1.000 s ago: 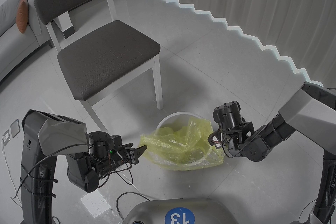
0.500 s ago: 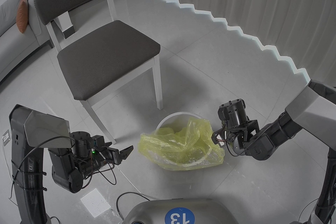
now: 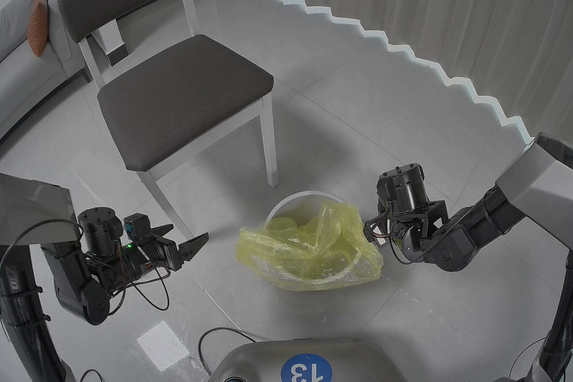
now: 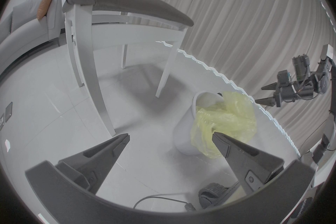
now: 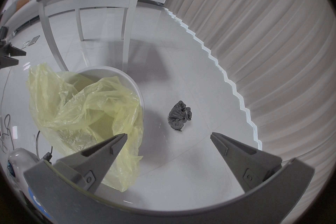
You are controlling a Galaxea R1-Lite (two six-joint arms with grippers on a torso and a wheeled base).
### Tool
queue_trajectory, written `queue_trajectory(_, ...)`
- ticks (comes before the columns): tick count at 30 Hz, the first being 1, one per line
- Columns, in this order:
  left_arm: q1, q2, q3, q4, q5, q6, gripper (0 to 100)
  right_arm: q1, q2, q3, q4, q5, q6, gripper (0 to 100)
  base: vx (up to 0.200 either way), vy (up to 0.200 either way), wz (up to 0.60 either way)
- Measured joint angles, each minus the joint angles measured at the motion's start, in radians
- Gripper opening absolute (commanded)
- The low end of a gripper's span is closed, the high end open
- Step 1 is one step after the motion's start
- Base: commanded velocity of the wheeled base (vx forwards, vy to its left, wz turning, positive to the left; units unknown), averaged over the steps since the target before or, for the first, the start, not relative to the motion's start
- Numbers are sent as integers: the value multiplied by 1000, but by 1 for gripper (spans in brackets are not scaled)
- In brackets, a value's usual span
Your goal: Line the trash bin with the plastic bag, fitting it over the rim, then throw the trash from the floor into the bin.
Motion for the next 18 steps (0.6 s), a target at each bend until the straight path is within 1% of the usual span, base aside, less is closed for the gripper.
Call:
queue_trajectory(2,-2,-57,9,25,-11,0,100,1,-10,5,-2,0,0,100,0,0,0)
queue_trajectory(4,-18,-129,11,81,-24,1,100,1,-24,14,-10,0,-2,100,0,0,0)
queue_trajectory(7,-48,-185,-18,186,-26,4,100,2,-39,28,-25,0,-13,100,0,0,0)
queue_trajectory(11,-98,-231,-99,300,-28,10,100,2,-62,52,-58,1,-27,100,0,0,0)
queue_trajectory(14,-138,-254,-175,421,-27,26,100,2,-85,74,-73,1,-32,100,0,0,0)
queue_trajectory(15,-157,-262,-223,504,-23,47,100,2,-99,87,-81,1,-34,100,0,0,0)
queue_trajectory(18,-185,-267,-294,643,3,85,100,1,-119,108,-89,1,-35,100,0,0,0)
